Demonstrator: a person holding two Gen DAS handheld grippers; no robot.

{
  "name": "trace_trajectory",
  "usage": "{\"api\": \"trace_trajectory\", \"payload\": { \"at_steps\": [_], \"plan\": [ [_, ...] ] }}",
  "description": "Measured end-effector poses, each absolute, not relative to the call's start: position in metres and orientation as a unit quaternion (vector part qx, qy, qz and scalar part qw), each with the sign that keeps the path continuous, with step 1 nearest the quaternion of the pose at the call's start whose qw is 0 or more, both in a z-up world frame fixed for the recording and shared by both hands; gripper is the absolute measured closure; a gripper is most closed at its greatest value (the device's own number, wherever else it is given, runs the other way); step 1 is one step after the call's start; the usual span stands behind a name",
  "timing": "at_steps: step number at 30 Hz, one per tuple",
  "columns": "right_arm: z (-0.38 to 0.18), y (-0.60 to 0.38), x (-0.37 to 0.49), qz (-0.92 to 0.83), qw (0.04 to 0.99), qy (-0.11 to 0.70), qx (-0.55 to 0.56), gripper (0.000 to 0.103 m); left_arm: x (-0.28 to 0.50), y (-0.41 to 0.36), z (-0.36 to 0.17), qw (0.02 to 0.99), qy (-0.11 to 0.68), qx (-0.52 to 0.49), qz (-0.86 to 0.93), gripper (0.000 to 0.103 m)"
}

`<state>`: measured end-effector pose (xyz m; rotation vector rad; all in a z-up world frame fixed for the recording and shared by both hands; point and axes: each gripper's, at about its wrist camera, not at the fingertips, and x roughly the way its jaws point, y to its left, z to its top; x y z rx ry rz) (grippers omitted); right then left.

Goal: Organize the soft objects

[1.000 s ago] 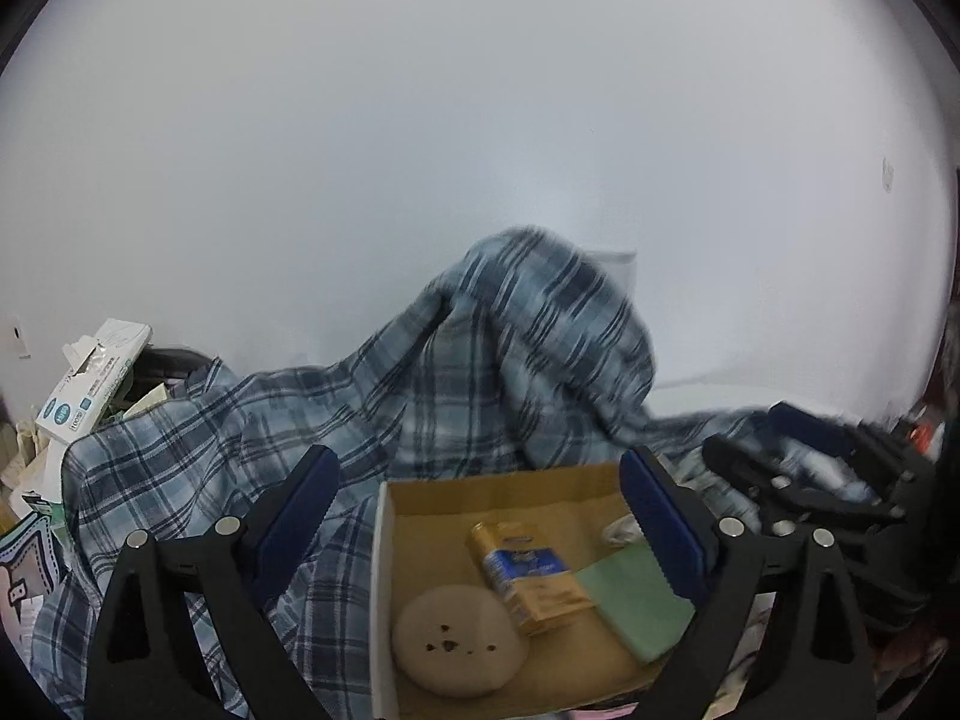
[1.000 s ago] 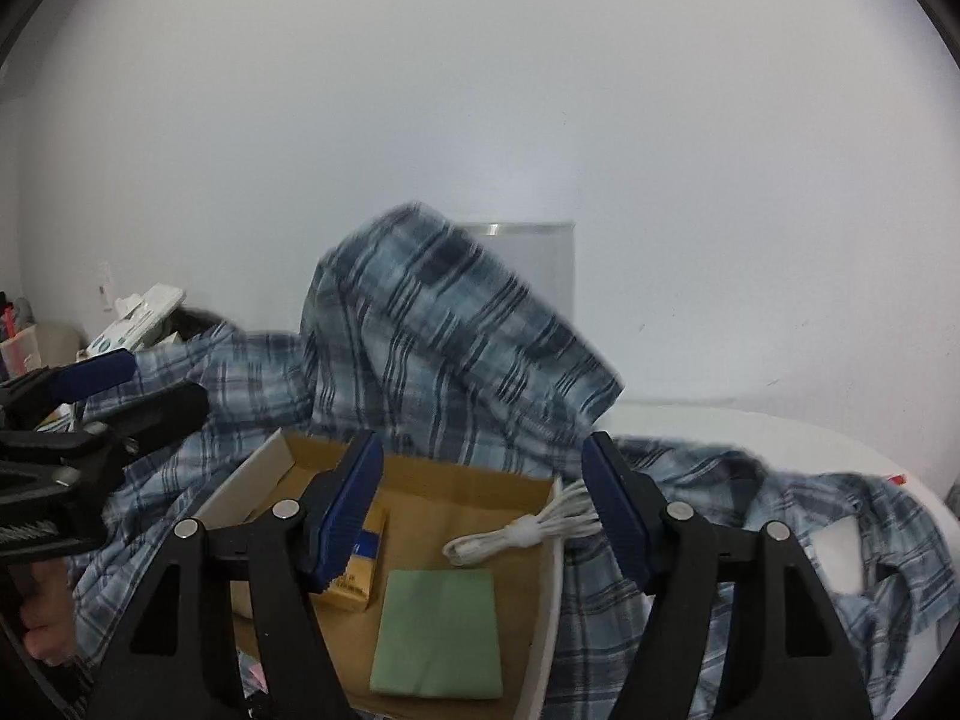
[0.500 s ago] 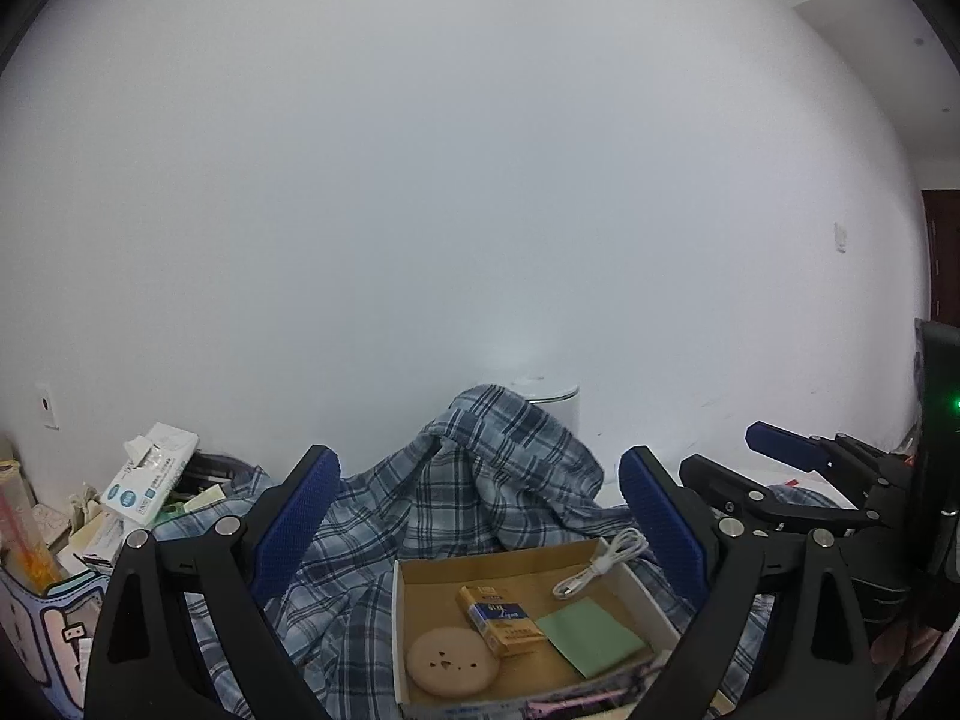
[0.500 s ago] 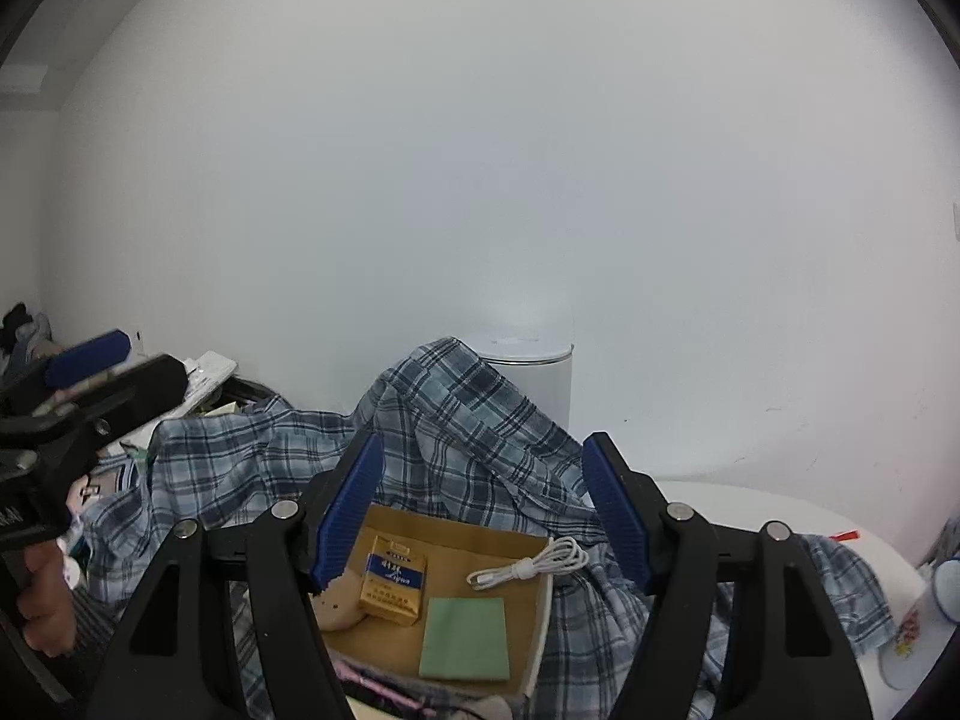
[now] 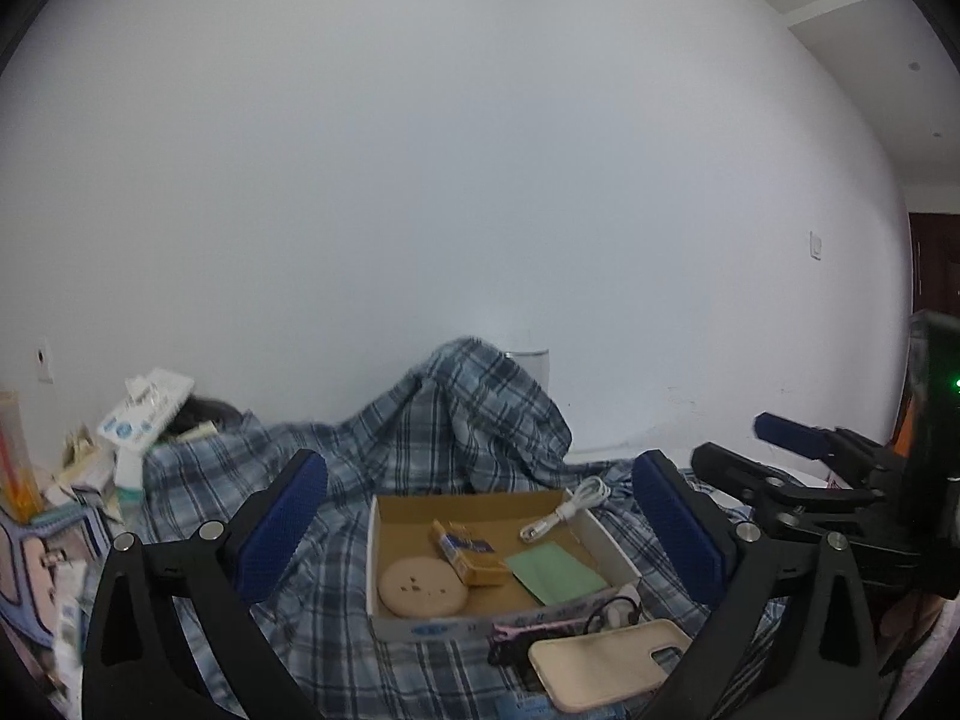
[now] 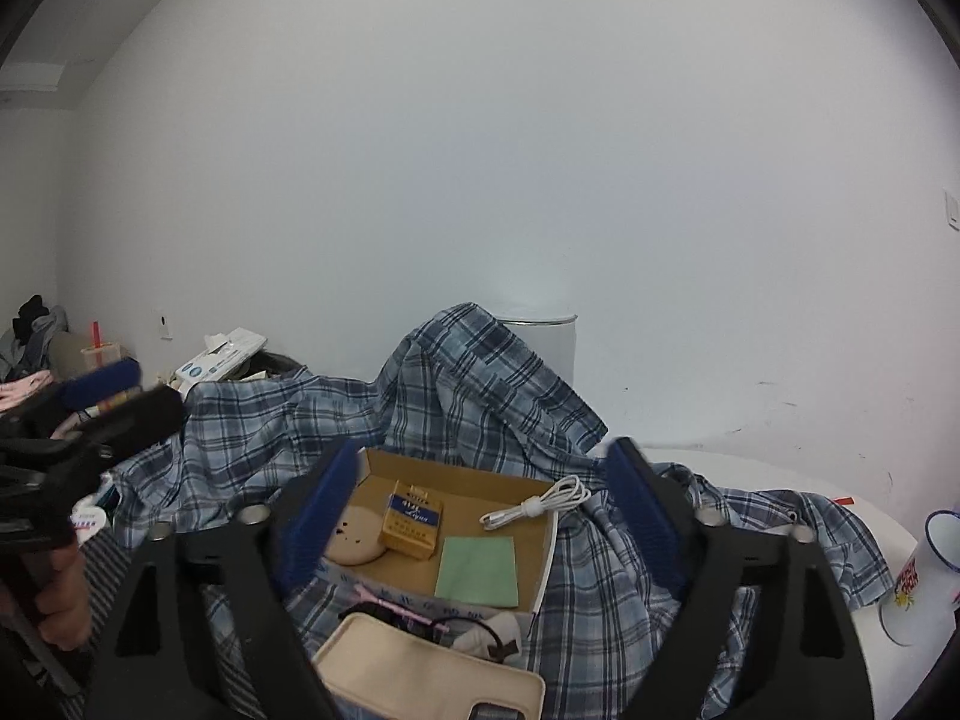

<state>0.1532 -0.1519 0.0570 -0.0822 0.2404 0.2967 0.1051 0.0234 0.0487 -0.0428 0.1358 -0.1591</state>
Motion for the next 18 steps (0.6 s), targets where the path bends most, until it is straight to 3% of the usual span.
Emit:
{"api": "trace_trajectory", "payload": {
  "at_steps": [5, 18],
  "plan": [
    [0.041, -0.150, 0.143, 0.135, 0.984, 0.095, -0.069, 0.001, 0.113, 0.025, 0.026, 0.993, 0.077, -0.031, -0.083, 0.000],
    [0.025, -0.174, 0.155, 0.112, 0.986, 0.125, -0.017, 0.001, 0.112, 0.012, 0.006, 0.996, 0.067, 0.019, -0.058, 0.000]
  ]
}}
